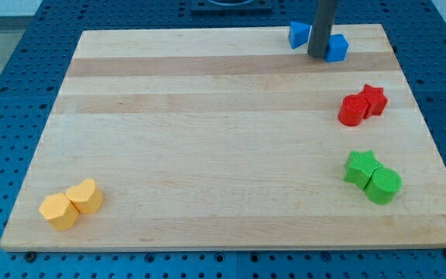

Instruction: Move the blue triangle to the top center of the board

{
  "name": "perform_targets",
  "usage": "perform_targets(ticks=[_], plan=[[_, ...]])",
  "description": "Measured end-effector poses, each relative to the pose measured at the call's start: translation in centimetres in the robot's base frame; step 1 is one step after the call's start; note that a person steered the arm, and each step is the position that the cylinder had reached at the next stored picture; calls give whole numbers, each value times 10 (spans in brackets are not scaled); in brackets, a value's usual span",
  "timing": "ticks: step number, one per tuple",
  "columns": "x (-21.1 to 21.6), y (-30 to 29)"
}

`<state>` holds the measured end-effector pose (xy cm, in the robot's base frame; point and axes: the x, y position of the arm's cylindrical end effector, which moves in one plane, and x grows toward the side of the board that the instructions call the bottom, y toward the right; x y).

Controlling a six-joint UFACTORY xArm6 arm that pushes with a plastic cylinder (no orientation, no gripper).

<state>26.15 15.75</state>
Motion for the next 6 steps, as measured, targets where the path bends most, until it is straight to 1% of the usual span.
perform_targets(ticks=[2, 3, 4, 5, 6], plan=[[-49, 1], [-63, -10], [-46, -70], [-2, -127], [3, -145]])
